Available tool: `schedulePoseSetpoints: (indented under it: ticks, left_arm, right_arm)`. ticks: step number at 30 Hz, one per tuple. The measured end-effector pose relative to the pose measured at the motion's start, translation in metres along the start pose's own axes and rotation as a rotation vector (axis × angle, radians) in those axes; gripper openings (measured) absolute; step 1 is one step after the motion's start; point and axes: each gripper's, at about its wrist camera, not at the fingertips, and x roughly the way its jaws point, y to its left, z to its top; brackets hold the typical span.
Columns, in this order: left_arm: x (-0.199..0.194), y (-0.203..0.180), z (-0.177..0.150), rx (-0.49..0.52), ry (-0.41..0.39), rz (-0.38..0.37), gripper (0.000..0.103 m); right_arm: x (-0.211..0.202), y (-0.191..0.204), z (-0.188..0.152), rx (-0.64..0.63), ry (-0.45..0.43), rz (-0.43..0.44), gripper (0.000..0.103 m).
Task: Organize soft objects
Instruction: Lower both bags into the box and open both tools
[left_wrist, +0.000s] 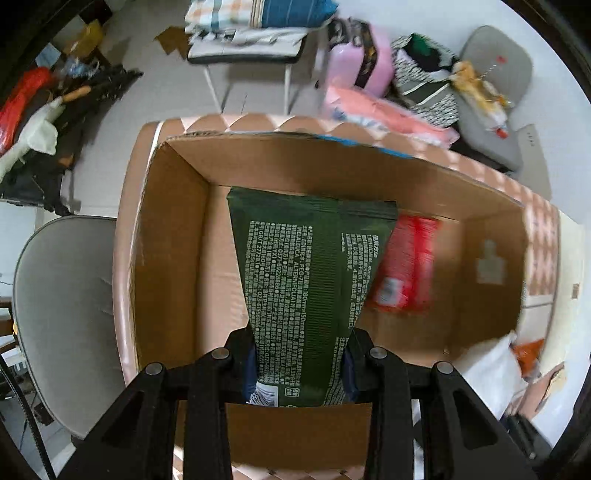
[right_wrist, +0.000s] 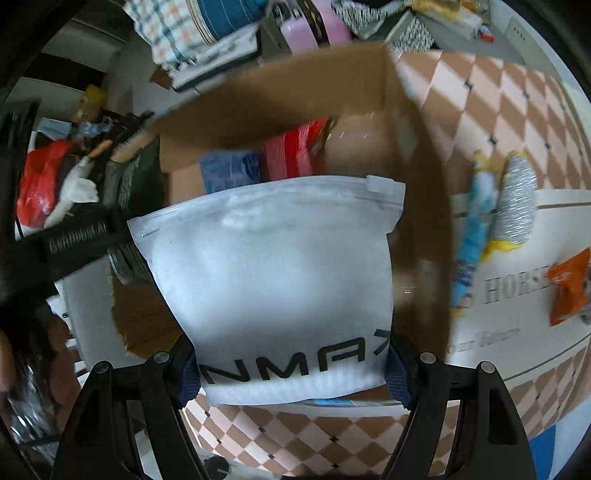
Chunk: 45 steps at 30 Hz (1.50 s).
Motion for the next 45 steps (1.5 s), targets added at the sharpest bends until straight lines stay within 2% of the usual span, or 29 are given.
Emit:
schedulePoseSetpoints:
  ticks: [6, 14, 17, 18, 19, 20, 21, 22, 23, 24, 25, 28, 32, 38, 40, 42, 45]
  left_arm:
    - [0.032, 0.015, 0.028, 0.034, 0.05, 0.012, 0.032]
    - [0.055, 0.021, 0.044, 0.041, 0.088, 0.035, 0.034]
    - [0.059, 0.029, 0.045, 0.003, 0.102, 0.021, 0.048]
    - [0.059, 0.031, 0.045, -0.013, 0.102, 0.012, 0.057]
    - [0.056, 0.034, 0.045, -0.022, 0.099, 0.002, 0.06]
    - [0.052, 0.034, 0.044, -0.023, 0.094, -0.01, 0.062]
    - [0.048, 0.034, 0.043, -0.019, 0.089, -0.011, 0.069]
    - [0.042, 0.032, 0.041, -0.005, 0.073, 0.0, 0.074]
    - [0.036, 0.03, 0.039, 0.011, 0.056, 0.013, 0.087]
    - [0.027, 0.029, 0.036, 0.029, 0.03, 0.033, 0.092]
    - [0.022, 0.029, 0.033, 0.033, 0.015, 0.04, 0.092]
    - [0.002, 0.029, 0.02, 0.048, -0.026, 0.032, 0.099]
    - [-0.021, 0.033, -0.005, 0.049, -0.097, 0.038, 0.1]
    - [-0.05, 0.041, -0.063, 0.011, -0.179, 0.017, 0.101]
    - [-0.056, 0.041, -0.079, 0.011, -0.196, 0.026, 0.102]
    - [-0.065, 0.04, -0.097, 0.004, -0.223, 0.032, 0.102]
    - [-0.076, 0.04, -0.12, -0.002, -0.257, 0.044, 0.102]
  right_arm:
    - [0.054, 0.01, 0.013, 0.018, 0.049, -0.07, 0.08]
    - [0.08, 0.026, 0.004, -0.003, 0.086, -0.117, 0.081]
    - [0.093, 0.038, -0.003, -0.05, 0.114, -0.18, 0.084]
    - [0.097, 0.042, -0.002, -0.049, 0.123, -0.181, 0.087]
    - [0.099, 0.043, -0.004, -0.04, 0.132, -0.173, 0.09]
    - [0.099, 0.047, -0.007, -0.035, 0.13, -0.166, 0.097]
    - [0.096, 0.049, -0.009, -0.035, 0.119, -0.164, 0.103]
    - [0.089, 0.05, -0.01, -0.034, 0.102, -0.174, 0.103]
    - [0.086, 0.053, -0.011, -0.033, 0.088, -0.183, 0.103]
    - [0.08, 0.055, -0.013, -0.032, 0.067, -0.196, 0.103]
    - [0.076, 0.057, -0.014, -0.03, 0.055, -0.201, 0.103]
    - [0.059, 0.061, -0.02, -0.038, 0.007, -0.193, 0.103]
    - [0.036, 0.061, -0.028, -0.075, -0.053, -0.211, 0.103]
    - [0.0, 0.051, -0.039, -0.143, -0.148, -0.239, 0.103]
    - [-0.01, 0.048, -0.057, -0.16, -0.176, -0.247, 0.103]
    - [-0.023, 0.04, -0.056, -0.17, -0.193, -0.247, 0.103]
    - [-0.037, 0.039, -0.073, -0.184, -0.221, -0.231, 0.103]
